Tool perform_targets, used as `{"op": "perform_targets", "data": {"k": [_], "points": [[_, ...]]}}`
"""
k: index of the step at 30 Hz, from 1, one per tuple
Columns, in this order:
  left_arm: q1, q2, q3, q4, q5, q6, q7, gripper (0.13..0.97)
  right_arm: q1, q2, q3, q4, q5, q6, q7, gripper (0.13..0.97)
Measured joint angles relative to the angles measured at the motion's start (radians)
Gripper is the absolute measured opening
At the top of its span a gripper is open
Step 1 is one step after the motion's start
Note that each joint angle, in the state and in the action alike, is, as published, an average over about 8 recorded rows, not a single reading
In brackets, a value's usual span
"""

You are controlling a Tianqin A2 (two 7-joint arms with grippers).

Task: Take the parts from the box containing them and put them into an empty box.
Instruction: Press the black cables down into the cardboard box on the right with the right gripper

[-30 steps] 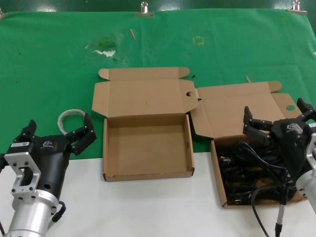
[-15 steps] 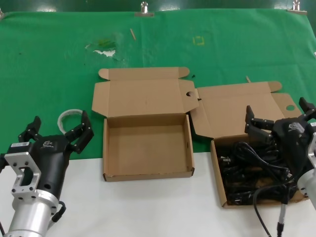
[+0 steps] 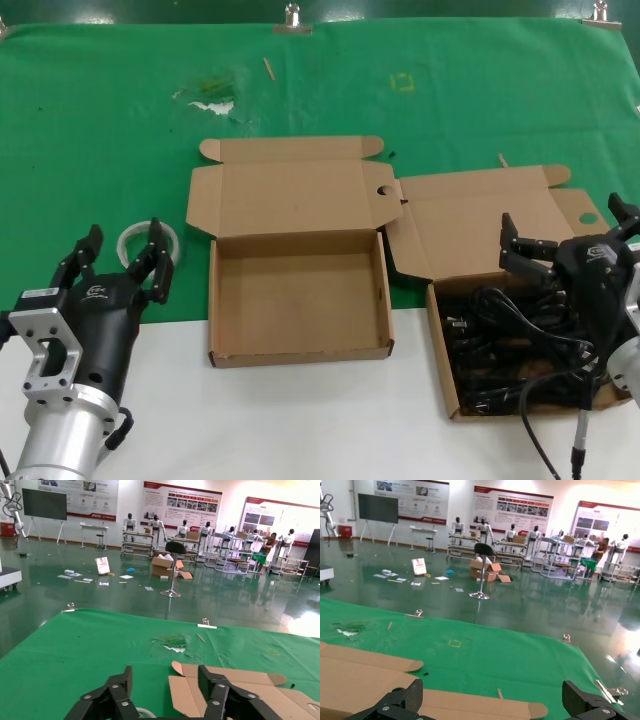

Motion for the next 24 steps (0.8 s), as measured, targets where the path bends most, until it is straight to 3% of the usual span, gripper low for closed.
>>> {"op": "perform_targets", "data": {"k": [5,9,13,24], "points": [[0.0,0.0,0.0,0.0,0.0,0.0,0.0,0.42,0.015,0.035,-0.015,-0.013,0.009,0.007,-0.002,0.966],[0.0,0.0,0.0,0.0,0.0,0.0,0.0,0.42,0.028,0.085,-0.032,-0.025,0.024,0.004,0.006,0.966],[0.0,0.0,0.0,0.0,0.0,0.0,0.0,0.343,0.038,0.156,-0.048,-0.032,0.04,-0.021,0.028,0.966],[0.0,0.0,0.0,0.0,0.0,0.0,0.0,0.2,0.103,0.389,-0.061,-0.044,0.066,-0.22,0.142,0.966]]}}
